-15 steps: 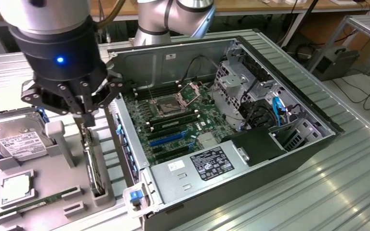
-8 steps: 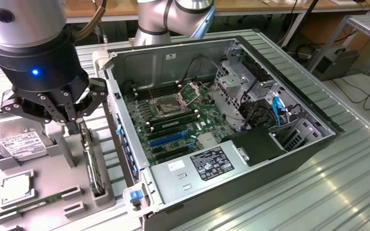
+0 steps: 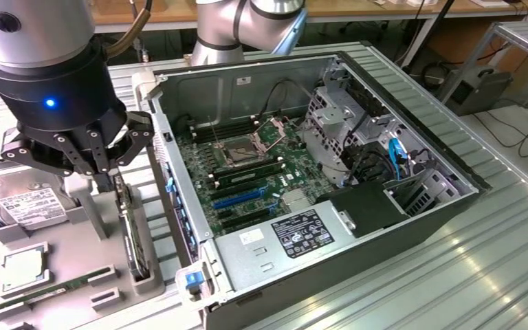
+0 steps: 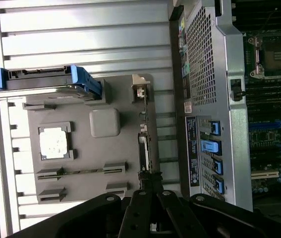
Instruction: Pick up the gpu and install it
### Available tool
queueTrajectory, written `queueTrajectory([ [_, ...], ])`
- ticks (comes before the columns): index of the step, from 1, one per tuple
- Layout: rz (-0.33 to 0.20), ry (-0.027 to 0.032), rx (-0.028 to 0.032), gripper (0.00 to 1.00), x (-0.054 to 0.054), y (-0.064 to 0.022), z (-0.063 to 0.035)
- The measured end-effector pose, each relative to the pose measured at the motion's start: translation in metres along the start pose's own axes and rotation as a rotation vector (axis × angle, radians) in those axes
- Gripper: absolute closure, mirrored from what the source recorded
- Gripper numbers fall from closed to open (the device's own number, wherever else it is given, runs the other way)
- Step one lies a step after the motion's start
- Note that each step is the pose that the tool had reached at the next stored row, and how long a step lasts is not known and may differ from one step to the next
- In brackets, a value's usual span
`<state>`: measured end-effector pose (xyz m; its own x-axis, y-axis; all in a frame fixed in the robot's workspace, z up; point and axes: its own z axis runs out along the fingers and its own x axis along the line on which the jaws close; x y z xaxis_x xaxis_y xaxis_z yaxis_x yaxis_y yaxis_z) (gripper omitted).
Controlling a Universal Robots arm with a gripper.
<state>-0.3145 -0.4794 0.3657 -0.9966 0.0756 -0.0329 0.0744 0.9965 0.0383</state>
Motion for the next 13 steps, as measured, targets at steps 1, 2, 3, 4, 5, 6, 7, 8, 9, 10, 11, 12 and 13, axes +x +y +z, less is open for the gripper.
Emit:
queueTrajectory([
  [1,0.000,0.0000,0.0000,0.89,0.0000,0.0000,0.0000],
  [2,0.000,0.0000,0.0000,0.89,0.0000,0.0000,0.0000],
  [3,0.000,0.0000,0.0000,0.89,0.0000,0.0000,0.0000],
  [4,0.000,0.0000,0.0000,0.89,0.0000,0.0000,0.0000],
  [5,0.000,0.0000,-0.0001,0.89,0.0000,0.0000,0.0000],
  [6,0.000,0.0000,0.0000,0.89,0.0000,0.0000,0.0000],
  [7,0.000,0.0000,0.0000,0.89,0.0000,0.0000,0.0000],
  [8,0.000,0.0000,0.0000,0.83,0.0000,0.0000,0.0000],
  [9,0.000,0.0000,0.0000,0.76,0.0000,0.0000,0.0000],
  [10,0.000,0.0001,0.0001,0.70,0.0000,0.0000,0.0000],
  [11,0.000,-0.0002,0.0008,0.70,-0.0001,0.0000,0.0005],
  [12,0.000,-0.0003,0.0016,0.70,0.0000,-0.0001,0.0020],
  [13,0.000,-0.0003,0.0017,0.64,0.0001,-0.0002,0.0038],
])
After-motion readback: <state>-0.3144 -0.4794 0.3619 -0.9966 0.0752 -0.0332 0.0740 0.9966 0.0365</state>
